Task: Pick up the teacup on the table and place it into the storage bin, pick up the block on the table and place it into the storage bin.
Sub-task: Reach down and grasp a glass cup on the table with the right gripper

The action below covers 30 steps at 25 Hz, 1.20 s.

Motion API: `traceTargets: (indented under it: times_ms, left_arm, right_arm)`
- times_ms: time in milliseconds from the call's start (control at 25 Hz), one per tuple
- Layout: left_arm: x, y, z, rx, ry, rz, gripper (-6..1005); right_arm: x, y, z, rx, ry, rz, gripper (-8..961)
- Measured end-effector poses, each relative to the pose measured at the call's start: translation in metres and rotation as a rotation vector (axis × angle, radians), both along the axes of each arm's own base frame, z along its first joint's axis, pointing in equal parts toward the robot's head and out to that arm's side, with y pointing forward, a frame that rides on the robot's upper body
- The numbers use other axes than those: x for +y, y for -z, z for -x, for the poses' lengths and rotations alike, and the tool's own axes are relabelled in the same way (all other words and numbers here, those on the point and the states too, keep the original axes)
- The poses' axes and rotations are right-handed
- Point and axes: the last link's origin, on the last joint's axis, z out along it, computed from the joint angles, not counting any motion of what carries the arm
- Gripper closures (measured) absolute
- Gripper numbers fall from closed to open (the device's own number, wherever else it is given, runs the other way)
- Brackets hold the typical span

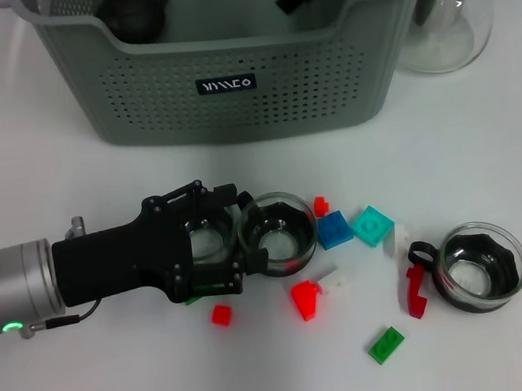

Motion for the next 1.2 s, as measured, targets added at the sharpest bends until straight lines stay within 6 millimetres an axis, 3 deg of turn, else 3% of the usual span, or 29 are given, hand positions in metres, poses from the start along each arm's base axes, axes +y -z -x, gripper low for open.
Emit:
traceTargets:
  times_ms: [200,400,600,960,1200]
  left_arm:
    - [0.000,-0.001,0.001,0.000,-0.004,0.001,64]
    - [0.000,-0.001,0.001,0.002,-0.004,0.000,65]
    - [0.000,-0.001,0.002,0.003,-0.003,-0.001,65]
    - [0.000,-0.003,0.003,0.008,-0.004,-0.004,65]
    - [-0.001,-0.003,0.004,0.012,-0.001,0.000,64]
  right_arm:
    - [-0.001,-0.019,0.016,0.082,-0.021,-0.026,339]
    - [-0.005,-0.037,0.026,0.167,-0.044,-0.040,132]
    - [-0.013,-0.051,0.032,0.237,-0.065,-0.025,24]
    - [-0.053,-0.086,0.040,0.504,-0.147,0.125,29]
    - [-0.073,-0.112,0.019,0.587,-0.218,0.205,26]
